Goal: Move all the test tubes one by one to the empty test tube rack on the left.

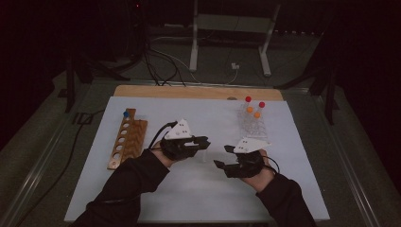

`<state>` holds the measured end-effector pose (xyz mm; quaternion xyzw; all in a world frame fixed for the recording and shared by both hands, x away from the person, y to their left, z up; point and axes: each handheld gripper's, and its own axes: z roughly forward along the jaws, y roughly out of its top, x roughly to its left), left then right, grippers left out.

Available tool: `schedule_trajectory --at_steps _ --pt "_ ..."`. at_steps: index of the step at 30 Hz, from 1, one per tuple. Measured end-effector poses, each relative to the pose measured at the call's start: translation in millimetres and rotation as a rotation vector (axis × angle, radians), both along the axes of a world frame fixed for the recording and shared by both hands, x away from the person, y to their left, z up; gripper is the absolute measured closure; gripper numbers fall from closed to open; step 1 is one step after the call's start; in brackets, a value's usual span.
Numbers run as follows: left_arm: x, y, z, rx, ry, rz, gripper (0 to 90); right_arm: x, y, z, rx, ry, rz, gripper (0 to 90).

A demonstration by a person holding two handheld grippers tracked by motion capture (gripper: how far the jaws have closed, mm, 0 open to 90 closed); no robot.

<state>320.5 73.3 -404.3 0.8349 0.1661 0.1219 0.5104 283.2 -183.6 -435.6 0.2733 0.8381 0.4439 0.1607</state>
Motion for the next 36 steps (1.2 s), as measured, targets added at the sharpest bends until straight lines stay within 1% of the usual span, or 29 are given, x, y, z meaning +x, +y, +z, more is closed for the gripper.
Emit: schedule_trajectory --at_steps 6,7,9,10,12,14,15,18,22,24,27,30,31,34,36 --pt "3.8 28.4 11.5 0.014 -0.014 0.065 77.6 -0.1 1.3 0.7 0.027 0.0 -0.012 14.6" --pt "4.7 33.3 13.0 0.016 -0.02 0.078 77.6 -0.1 1.4 0.8 0.032 0.0 -0.017 13.7" --pt "6.4 43.3 15.7 0.012 -0.02 0.105 77.6 0.5 1.6 0.9 0.041 0.006 -0.02 9.0" --pt "7.1 48.3 17.0 0.015 -0.026 0.12 77.6 0.6 1.6 0.9 0.043 0.007 -0.024 7.0" --pt "8.6 58.0 19.4 0.012 -0.026 0.144 77.6 0.9 1.1 0.8 0.05 0.01 -0.014 3.4" --pt "9.5 67.2 21.0 0.013 -0.032 0.168 77.6 1.0 0.4 0.7 0.056 0.016 0.007 2.2" --pt "10.1 71.8 21.7 0.01 -0.027 0.179 77.6 0.8 0.2 0.6 0.059 0.016 0.011 2.2" --pt "11.6 83.6 23.7 0.014 -0.028 0.212 77.6 1.5 0.7 -0.2 0.062 0.022 0.019 2.1" --pt "13.9 97.7 27.2 0.014 -0.035 0.252 77.6 0.7 1.7 0.0 0.062 0.017 0.028 1.1" --pt "15.5 104.3 29.3 0.012 -0.037 0.273 77.6 1.2 1.9 -0.4 0.064 0.016 0.024 1.0" --pt "18.3 113.8 32.9 0.012 -0.045 0.303 77.6 2.0 1.9 -1.1 0.068 0.033 0.032 0.0" --pt "21.6 123.9 36.4 0.022 -0.051 0.332 77.6 1.8 2.1 -1.4 0.071 0.033 0.033 0.0" --pt "23.2 127.6 37.2 0.019 -0.049 0.342 77.6 2.0 1.8 -1.3 0.072 0.033 0.033 0.0" --pt "27.9 137.6 38.3 0.023 -0.046 0.384 77.6 1.9 1.2 -1.1 0.074 0.023 0.025 0.0" --pt "31.1 143.7 38.7 0.03 -0.045 0.412 77.6 1.9 0.8 -1.0 0.074 0.025 0.024 0.0"
